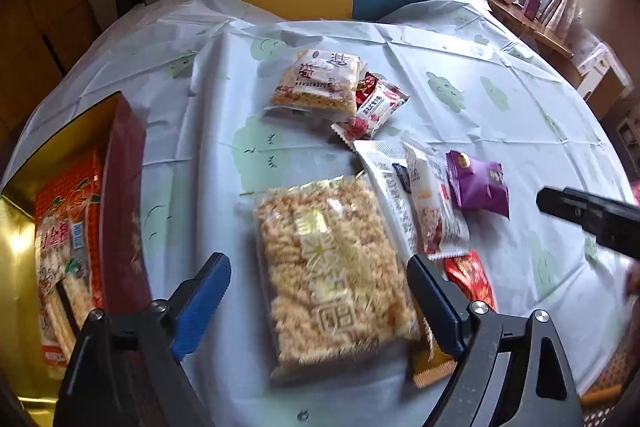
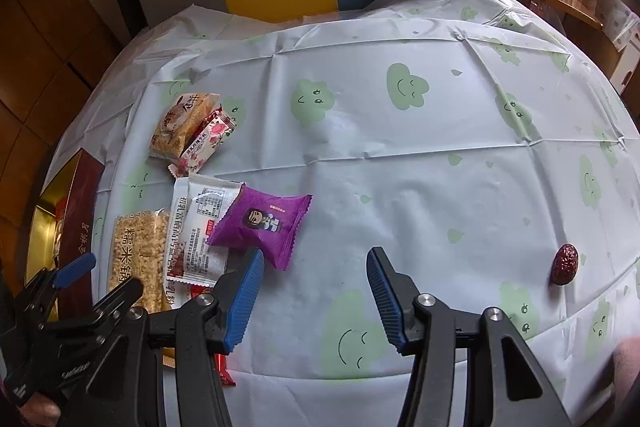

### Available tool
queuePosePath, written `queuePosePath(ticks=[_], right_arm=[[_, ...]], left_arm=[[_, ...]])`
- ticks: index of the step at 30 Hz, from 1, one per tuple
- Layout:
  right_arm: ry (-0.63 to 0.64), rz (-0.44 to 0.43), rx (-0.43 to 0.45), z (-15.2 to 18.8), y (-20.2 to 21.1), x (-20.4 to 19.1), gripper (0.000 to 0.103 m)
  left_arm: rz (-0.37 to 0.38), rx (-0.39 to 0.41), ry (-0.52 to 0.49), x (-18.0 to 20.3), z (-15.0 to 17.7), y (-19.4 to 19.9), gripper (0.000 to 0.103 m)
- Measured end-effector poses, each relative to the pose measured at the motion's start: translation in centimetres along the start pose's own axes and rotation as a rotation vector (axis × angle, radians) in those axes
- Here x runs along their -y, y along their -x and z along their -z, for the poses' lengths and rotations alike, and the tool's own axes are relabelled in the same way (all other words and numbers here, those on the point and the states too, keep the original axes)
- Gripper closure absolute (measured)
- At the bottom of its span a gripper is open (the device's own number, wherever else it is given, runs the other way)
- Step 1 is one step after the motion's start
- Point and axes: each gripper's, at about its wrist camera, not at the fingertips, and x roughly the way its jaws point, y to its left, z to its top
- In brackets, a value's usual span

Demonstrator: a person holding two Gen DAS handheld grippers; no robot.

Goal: Organize snacks
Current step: 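Grasp the puffed-rice bar pack with the left gripper, then carry the rice bar pack into the tin while the right gripper grasps the red candy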

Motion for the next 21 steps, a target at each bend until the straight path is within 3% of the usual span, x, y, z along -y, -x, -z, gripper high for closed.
queuePosePath(ticks=[5, 7, 9, 11, 18, 21], right_arm=[[0.011, 0.0, -0.015, 0.1, -0.3, -0.3, 0.048], [0.013, -0.002, -0.016, 0.1, -0.4, -0.3, 0.048], [0.01, -0.001, -0.016, 0.1, -0.4, -0.3, 0.048], [0.007, 0.0, -0.015, 0.1, -0.4, -0.2, 0.048], [0.028, -0.01, -0.022, 0.1, -0.6, -0.7, 0.048], [0.052, -0.052, -0.048, 0.3, -0.8, -1.3, 0.049]], left_arm=[[-0.016, -0.028, 0.004, 0.0, -0.9, -1.8, 0.013], [0.011, -0.032, 0.033, -0.6, -0.9, -2.3, 0.011], [0.05, -0.039, 0.098, -1.7, -0.7, -2.4, 0.017], [0.033, -0.019, 0.102, -2.1, -0.4, -1.9, 0.028], [0.018, -0.006, 0.103, -2.1, 1.4, -0.6, 0.03], [0.007, 0.007, 0.093, -1.7, 2.5, -0.1, 0.03]])
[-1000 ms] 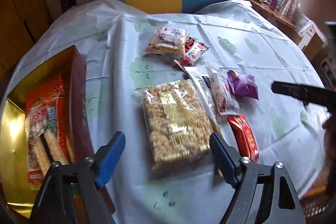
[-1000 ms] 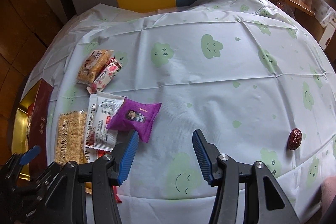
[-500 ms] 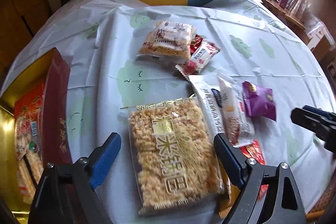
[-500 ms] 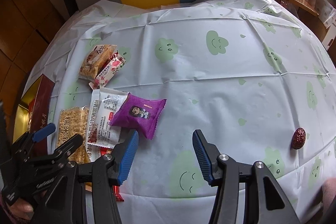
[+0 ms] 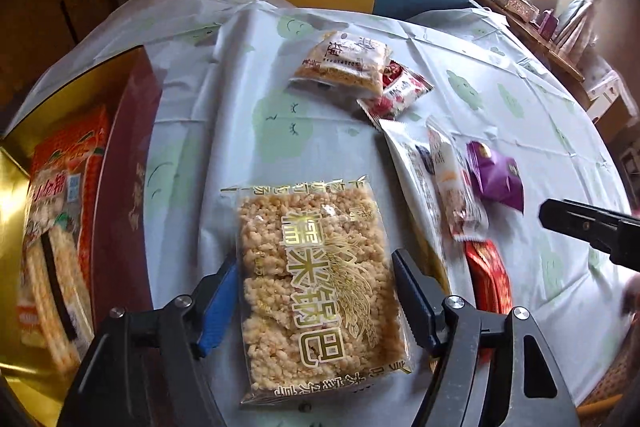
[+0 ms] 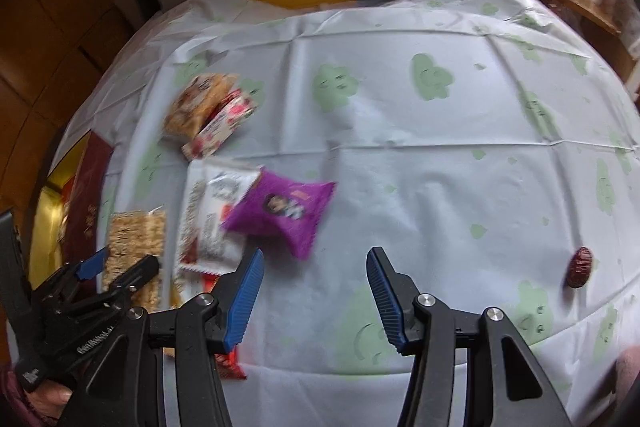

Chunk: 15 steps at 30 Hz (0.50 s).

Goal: Organize snacks
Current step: 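Carry the rice bar pack into the tin while the right gripper grasps the red candy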

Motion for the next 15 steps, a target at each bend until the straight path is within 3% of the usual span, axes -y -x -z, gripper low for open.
queuePosePath(ticks=[9, 15], right_arm=[[0.203, -0.164, -0.148, 2.0, -1.6, -4.6, 0.052], [0.304, -0.092, -0.206, 3.5, -3.1, -6.5, 0.067]], left_arm=[[-0.004, 0.034, -0.046, 0.2, 1.2, 0.1, 0.028], [-0.044, 0.063, -0.106, 1.0, 2.0, 0.0, 0.028]])
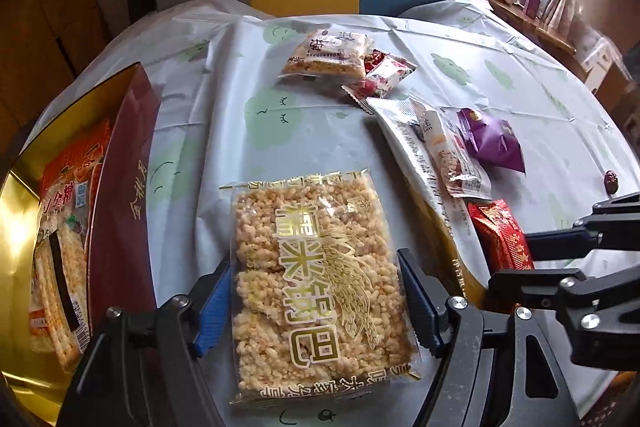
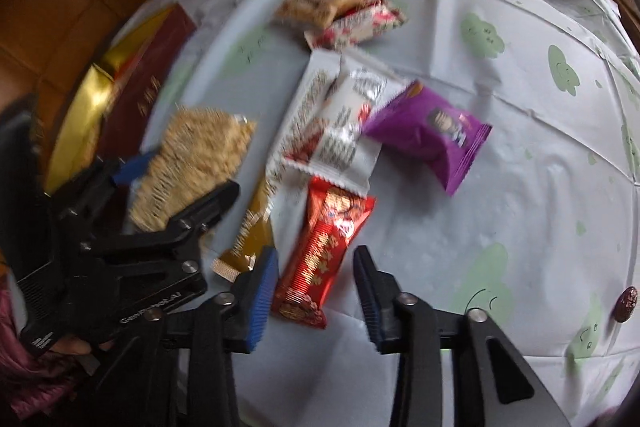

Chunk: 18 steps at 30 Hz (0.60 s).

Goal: Organize snacks
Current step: 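Carry the rice bar pack into the tin while the right gripper grasps the red candy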

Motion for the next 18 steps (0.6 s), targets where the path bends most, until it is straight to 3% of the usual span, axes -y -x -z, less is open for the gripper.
queuePosePath(ticks=[4, 6, 12, 18], right_arm=[[0.031, 0.063, 0.011, 0.0, -0.2, -0.2, 0.079], [0.021, 0.107, 0.006, 0.1, -0.3, 0.2, 0.08], [0.015, 0.101, -0.002, 0.2, -0.7, 0.7, 0.08], [0.018, 0.104, 0.001, -0.1, -0.8, 1.1, 0.08]], left_arm=[[0.006, 0.005, -0.002, -0.2, 0.1, 0.1, 0.028], [0.002, 0.01, -0.001, -0.1, 0.2, 0.3, 0.029], [0.008, 0.007, 0.015, 0.1, 1.0, 1.1, 0.03], [0.086, 0.005, 0.04, -0.2, 1.9, 2.6, 0.03]])
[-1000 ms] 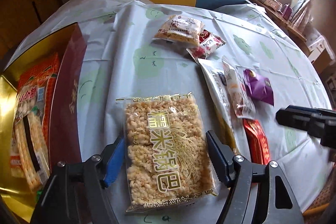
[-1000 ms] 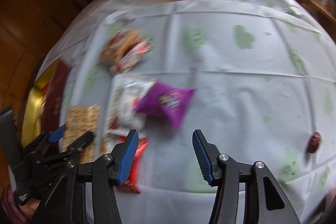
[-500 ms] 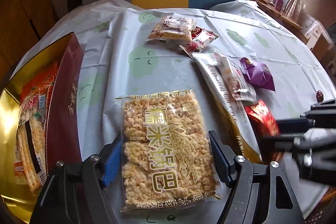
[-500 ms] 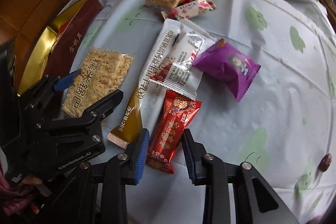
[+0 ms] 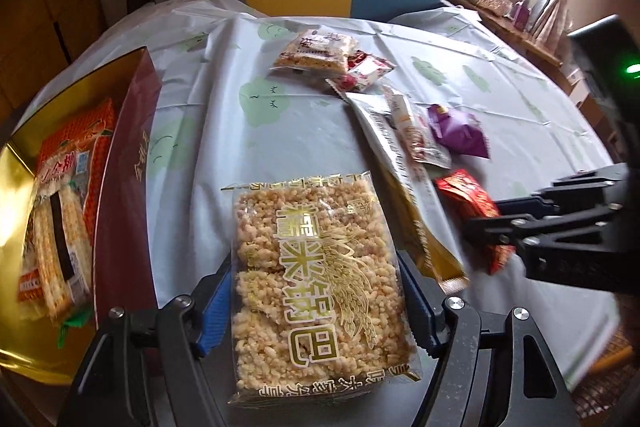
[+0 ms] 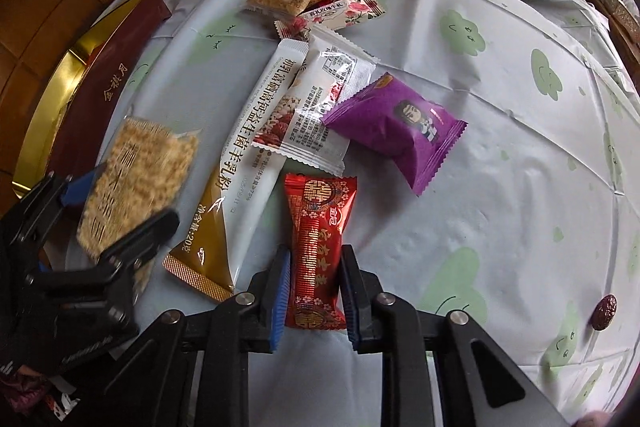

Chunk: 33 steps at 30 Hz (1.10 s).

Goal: Organize snacks
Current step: 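Carry the rice bar pack into the tin while the right gripper grasps the red candy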

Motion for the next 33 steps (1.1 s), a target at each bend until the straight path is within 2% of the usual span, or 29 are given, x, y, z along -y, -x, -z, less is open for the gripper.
queuePosePath(ticks=[7, 16, 21, 27, 33], right_arm=[[0.019, 0.015, 0.003, -0.1, -0.2, -0.4, 0.08], [0.017, 0.019, 0.009, 0.4, 0.3, -0.7, 0.08], [0.019, 0.024, 0.01, 0.4, 0.4, -0.7, 0.08], [0.027, 0.035, 0.014, 0.4, 0.4, -0.9, 0.08], [0.036, 0.047, 0.017, 0.5, 0.4, -1.0, 0.08]], left_arm=[[0.04, 0.048, -0.011, 0.0, 0.2, 2.7, 0.03], [0.04, 0.13, 0.106, -4.2, -0.9, 7.0, 0.03], [-0.02, 0.167, 0.205, -8.6, -2.2, 8.5, 0.03], [-0.099, 0.154, 0.328, -14.8, -3.6, 8.0, 0.03], [-0.165, 0.128, 0.359, -18.7, -6.0, 5.6, 0.03]])
